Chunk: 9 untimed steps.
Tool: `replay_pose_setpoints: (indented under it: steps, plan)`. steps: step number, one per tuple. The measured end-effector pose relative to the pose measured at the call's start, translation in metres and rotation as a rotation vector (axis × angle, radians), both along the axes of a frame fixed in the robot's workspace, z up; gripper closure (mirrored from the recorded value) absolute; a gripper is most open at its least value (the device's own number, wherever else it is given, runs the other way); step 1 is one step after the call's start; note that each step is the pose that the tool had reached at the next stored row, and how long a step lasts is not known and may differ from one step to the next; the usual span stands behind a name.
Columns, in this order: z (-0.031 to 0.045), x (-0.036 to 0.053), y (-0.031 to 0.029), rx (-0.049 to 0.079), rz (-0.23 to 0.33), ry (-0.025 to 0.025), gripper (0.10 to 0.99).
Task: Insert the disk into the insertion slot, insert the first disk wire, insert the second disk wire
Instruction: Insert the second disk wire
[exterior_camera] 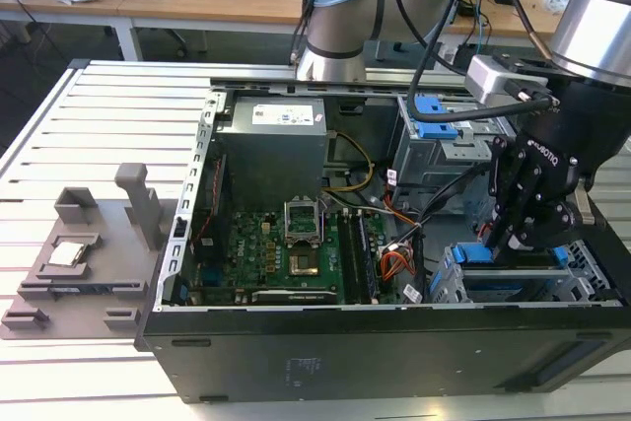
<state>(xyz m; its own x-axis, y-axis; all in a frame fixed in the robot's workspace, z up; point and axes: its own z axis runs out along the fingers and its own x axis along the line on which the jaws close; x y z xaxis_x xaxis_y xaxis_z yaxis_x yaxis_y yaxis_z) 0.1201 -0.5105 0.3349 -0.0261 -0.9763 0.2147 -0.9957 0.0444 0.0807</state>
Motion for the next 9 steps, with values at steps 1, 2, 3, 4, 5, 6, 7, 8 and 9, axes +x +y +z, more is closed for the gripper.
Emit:
replay_pose_setpoints:
  steps: [1,2,3,4,5,6,7,8,9]
  plan:
    - [0.0001,0.0,0.0,0.0,0.0,0.0,0.827]
    - [0.0001,0.0,0.0,0.0,0.0,0.0,0.886]
    - [0.0001,0.0,0.0,0.0,0.0,0.0,0.894]
    - [0.0,0.0,0.0,0.0,0.0,0.0001,0.894]
    - [0.0,0.0,0.0,0.0,0.001,0.0,0.894]
    - [0.0,0.0,0.0,0.0,0.001,0.0,0.894]
    - [0.0,0.0,0.0,0.0,0.001,0.0,0.894]
    - [-0.0001,0.0009,0.0,0.0,0.001,0.0,0.894]
    - [-0.0001,0.0052,0.0,0.0,0.001,0.0002,0.894]
